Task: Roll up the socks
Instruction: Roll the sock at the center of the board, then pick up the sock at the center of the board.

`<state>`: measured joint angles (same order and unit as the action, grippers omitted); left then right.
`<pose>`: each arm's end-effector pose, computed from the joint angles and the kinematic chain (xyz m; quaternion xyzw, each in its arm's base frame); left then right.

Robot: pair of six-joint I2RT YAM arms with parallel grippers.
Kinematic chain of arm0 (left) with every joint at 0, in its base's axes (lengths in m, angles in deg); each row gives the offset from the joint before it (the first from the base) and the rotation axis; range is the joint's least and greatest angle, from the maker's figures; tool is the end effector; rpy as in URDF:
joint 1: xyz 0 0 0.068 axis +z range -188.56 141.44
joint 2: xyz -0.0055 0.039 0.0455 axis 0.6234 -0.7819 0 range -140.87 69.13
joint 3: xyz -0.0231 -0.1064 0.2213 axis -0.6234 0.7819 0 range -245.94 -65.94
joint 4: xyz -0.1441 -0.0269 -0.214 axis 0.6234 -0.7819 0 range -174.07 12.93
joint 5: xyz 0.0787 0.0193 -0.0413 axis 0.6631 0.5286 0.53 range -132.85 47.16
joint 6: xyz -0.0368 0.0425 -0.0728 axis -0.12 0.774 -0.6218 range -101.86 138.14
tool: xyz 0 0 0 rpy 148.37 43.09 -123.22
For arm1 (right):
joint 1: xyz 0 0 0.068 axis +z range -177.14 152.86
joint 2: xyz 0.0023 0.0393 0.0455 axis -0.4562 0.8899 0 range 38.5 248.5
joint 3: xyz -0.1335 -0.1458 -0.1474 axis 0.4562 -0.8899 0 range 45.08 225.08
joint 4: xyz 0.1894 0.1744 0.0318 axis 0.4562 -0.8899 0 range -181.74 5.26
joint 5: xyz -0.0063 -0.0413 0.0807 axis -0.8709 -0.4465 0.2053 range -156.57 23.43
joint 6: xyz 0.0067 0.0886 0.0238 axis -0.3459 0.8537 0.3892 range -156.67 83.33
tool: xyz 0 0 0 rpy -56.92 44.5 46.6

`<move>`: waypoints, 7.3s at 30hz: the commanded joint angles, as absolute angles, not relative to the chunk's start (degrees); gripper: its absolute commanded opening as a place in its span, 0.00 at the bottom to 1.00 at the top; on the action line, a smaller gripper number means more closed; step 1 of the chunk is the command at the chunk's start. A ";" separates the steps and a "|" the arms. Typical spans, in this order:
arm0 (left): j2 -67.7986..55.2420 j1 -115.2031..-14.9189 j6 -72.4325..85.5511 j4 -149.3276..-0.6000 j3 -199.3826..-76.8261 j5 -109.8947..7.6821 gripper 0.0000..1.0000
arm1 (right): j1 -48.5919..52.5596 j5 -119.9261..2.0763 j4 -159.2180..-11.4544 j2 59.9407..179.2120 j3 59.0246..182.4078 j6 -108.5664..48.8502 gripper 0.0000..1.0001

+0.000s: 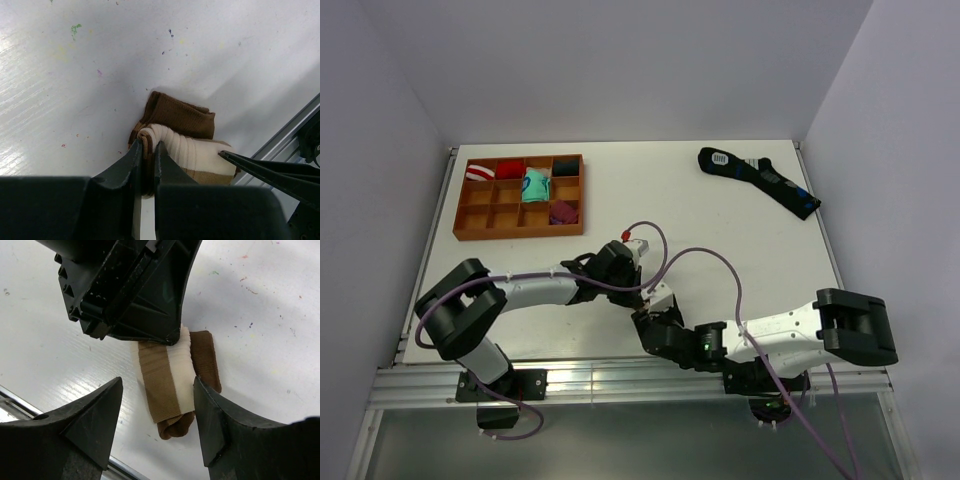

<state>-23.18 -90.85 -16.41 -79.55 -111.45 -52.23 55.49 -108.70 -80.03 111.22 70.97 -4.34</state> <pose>0.1979 -0.2780 0.0965 0.1722 0.9188 -0.2941 0.1991 0.0883 0.2506 0.1128 -0.2305 0.8340 0.1426 0.4806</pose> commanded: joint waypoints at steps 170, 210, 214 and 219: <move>-28.59 -85.85 -37.59 -44.02 -89.14 -52.60 0.67 | 16.19 -57.87 -69.36 125.95 52.91 23.80 0.17; -38.71 -89.19 -36.80 -58.77 -98.36 -47.69 0.00 | 15.22 -59.17 -75.84 123.77 56.32 20.81 0.33; -38.02 -89.19 -36.09 -63.88 -100.30 -45.40 0.00 | 15.83 -61.64 -81.64 118.31 58.52 20.37 0.40; -36.96 -89.19 -35.39 -68.54 -101.00 -43.55 0.00 | 16.71 -63.84 -86.84 109.54 60.81 20.02 0.52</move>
<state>-33.06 -88.49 -39.55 -45.98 -104.11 -48.52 15.38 -61.03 -66.59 111.95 62.08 24.17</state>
